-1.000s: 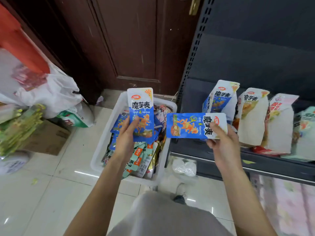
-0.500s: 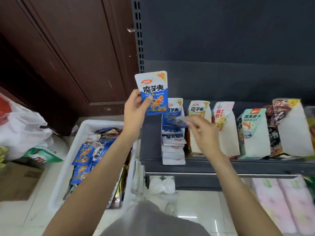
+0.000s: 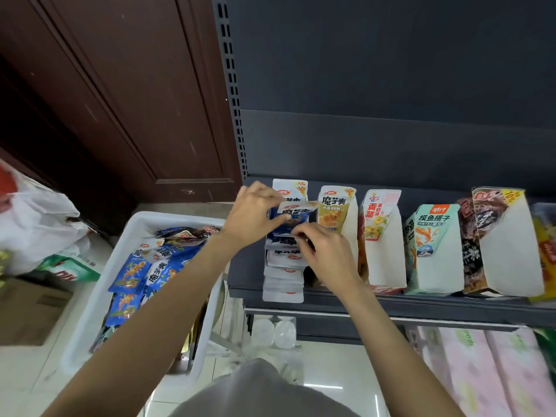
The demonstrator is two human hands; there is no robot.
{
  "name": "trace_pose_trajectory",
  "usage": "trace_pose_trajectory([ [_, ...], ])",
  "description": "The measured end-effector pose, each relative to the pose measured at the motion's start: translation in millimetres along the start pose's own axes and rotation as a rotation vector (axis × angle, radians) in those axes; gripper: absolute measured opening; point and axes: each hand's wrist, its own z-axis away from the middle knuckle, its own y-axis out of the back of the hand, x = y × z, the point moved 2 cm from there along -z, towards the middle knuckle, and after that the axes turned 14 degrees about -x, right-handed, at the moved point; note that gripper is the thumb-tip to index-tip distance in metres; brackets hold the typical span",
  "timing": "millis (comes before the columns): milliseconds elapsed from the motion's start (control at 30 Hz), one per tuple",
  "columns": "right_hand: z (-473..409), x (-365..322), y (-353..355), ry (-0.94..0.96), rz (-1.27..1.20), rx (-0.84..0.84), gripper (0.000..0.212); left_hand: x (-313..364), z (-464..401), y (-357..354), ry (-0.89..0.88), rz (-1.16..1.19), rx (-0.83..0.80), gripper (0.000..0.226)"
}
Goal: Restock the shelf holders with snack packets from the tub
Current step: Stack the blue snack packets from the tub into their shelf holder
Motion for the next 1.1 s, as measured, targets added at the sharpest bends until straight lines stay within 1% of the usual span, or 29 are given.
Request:
trace_pose_trajectory([
  [33, 0.0, 0.0, 1.7, 0.006, -0.012, 0.012, 0.014, -1.8, 0.4, 2.2, -0.006, -0.080, -0.003, 0.028],
  [100, -1.6, -1.1, 4.2, 0.018, -0.013, 0.057, 0.014, -6.1, 2.6, 0.1, 0.005, -0.227, -0.086, 0.025],
  [133, -3.5, -1.7, 5.1, 0.022, -0.005, 0.091, 0.013, -7.5, 4.1, -1.5, 0.011, -0.259, -0.129, 0.023],
  [167, -6.0, -2.0, 5.3, 0.019, 0.008, 0.123, 0.012, -7.3, 6.0, -1.6, 0.004, -0.229, -0.140, 0.023],
  [233, -11.5, -1.8, 4.5, -0.025, 0.078, 0.148, 0.009, -5.9, 8.2, 3.7, -0.011, -0.055, -0.076, 0.025],
  [300, -19.4, -1.4, 1.2, -0.104, 0.154, 0.071, 0.011, -6.5, 10.2, 11.4, -0.018, 0.091, -0.009, 0.021],
  [367, -25.6, -1.2, -3.1, -0.163, 0.131, -0.058, 0.018, -9.4, 14.1, 15.1, -0.013, 0.139, -0.018, 0.016],
  [400, -26.3, -2.2, -3.0, -0.175, 0.098, -0.085, 0.021, -10.6, 17.0, 15.8, -0.004, 0.151, -0.034, 0.016],
  [467, -21.6, -7.5, 4.2, -0.187, 0.019, -0.030, 0.024, -11.6, 25.9, 18.5, 0.017, 0.197, -0.013, 0.018],
  [533, -8.9, -15.5, 17.0, -0.185, -0.048, 0.145, 0.022, -11.2, 40.7, 24.4, 0.068, 0.254, 0.111, 0.020],
  [600, 6.4, -27.6, 27.6, -0.145, -0.170, 0.342, 0.021, -12.1, 62.8, 31.1, 0.161, 0.359, 0.317, 0.019],
  [633, 12.2, -35.9, 30.1, -0.113, -0.234, 0.401, 0.022, -12.3, 76.3, 34.0, 0.208, 0.425, 0.424, 0.019],
  [700, 18.4, -56.0, 27.0, -0.039, -0.313, 0.426, 0.023, -14.1, 107.1, 37.2, 0.281, 0.515, 0.605, 0.019],
  [767, 18.6, -77.7, 13.2, 0.038, -0.349, 0.370, 0.024, -19.9, 139.9, 35.1, 0.313, 0.536, 0.722, 0.018],
  [800, 17.1, -88.5, 2.9, 0.072, -0.353, 0.311, 0.025, -25.3, 156.6, 32.3, 0.339, 0.534, 0.755, 0.017],
  [867, 11.7, -107.3, -23.0, 0.125, -0.321, 0.149, 0.023, -42.0, 187.6, 24.0, 0.429, 0.523, 0.774, 0.015],
  [900, 7.9, -114.9, -39.0, 0.139, -0.292, 0.052, 0.021, -52.8, 201.8, 19.4, 0.495, 0.508, 0.748, 0.015],
  [933, 3.4, -120.7, -56.3, 0.138, -0.259, -0.054, 0.019, -64.6, 214.3, 14.3, 0.567, 0.486, 0.687, 0.015],
  [967, -1.9, -125.7, -75.0, 0.121, -0.226, -0.169, 0.019, -77.2, 225.7, 8.7, 0.637, 0.459, 0.592, 0.014],
  [1033, -12.7, -132.4, -113.1, 0.080, -0.169, -0.390, 0.021, -102.6, 247.1, -5.1, 0.747, 0.390, 0.357, 0.016],
  [1100, -22.5, -136.6, -147.8, 0.076, -0.105, -0.523, 0.024, -123.7, 267.4, -18.8, 0.833, 0.342, 0.158, 0.024],
])
